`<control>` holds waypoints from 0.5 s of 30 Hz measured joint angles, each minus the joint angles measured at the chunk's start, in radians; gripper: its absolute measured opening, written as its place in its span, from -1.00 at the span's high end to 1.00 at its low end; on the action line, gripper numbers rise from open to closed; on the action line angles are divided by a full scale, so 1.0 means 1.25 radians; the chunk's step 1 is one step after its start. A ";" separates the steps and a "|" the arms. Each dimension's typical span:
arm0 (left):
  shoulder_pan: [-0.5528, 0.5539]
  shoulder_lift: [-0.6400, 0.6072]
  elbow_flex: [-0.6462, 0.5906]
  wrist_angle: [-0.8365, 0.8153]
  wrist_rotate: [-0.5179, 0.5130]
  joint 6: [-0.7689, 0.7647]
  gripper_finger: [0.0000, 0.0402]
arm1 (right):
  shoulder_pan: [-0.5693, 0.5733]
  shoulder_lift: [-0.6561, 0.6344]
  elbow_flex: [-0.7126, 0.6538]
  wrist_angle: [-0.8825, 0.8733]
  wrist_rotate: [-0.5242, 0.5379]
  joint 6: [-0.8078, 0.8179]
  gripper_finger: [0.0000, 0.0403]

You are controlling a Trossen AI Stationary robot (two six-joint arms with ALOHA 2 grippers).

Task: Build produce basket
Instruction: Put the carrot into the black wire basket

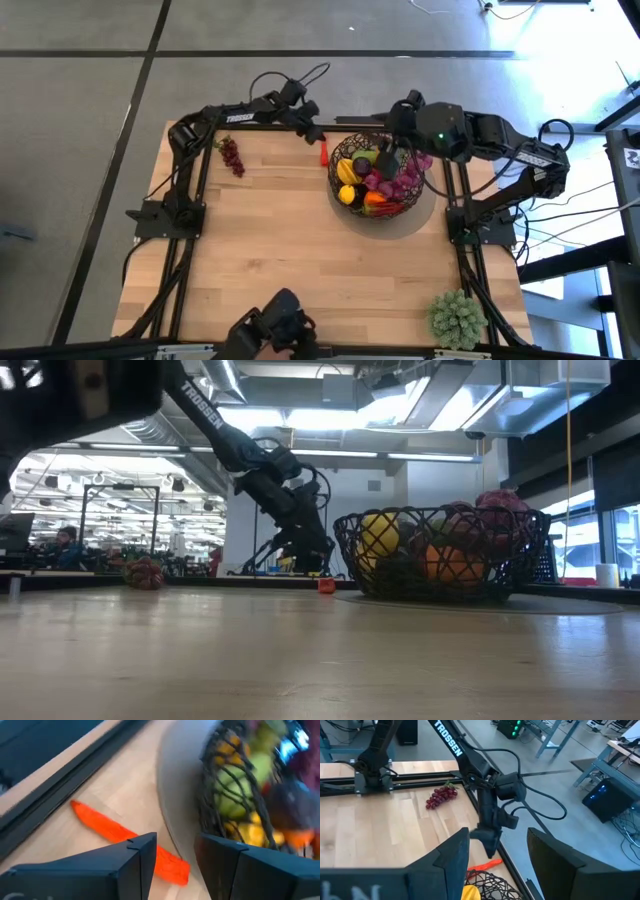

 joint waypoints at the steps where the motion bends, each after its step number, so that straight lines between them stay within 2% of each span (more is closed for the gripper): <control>1: 0.005 0.000 0.001 -0.007 0.019 0.043 0.40 | -0.004 0.000 0.000 0.000 0.000 0.000 0.04; 4: 0.023 0.000 0.040 -0.104 0.038 0.206 0.40 | -0.011 0.000 0.000 -0.001 0.000 0.001 0.04; 8: 0.037 -0.002 0.108 -0.208 -0.020 0.534 0.40 | -0.016 0.000 0.000 -0.002 -0.020 0.001 0.04; 10: 0.036 -0.001 0.129 -0.231 -0.049 0.682 0.40 | -0.017 0.000 0.000 -0.002 -0.027 0.001 0.04; 15: 0.019 -0.001 0.140 -0.229 -0.079 0.941 0.40 | -0.018 0.000 0.000 -0.002 -0.027 0.001 0.04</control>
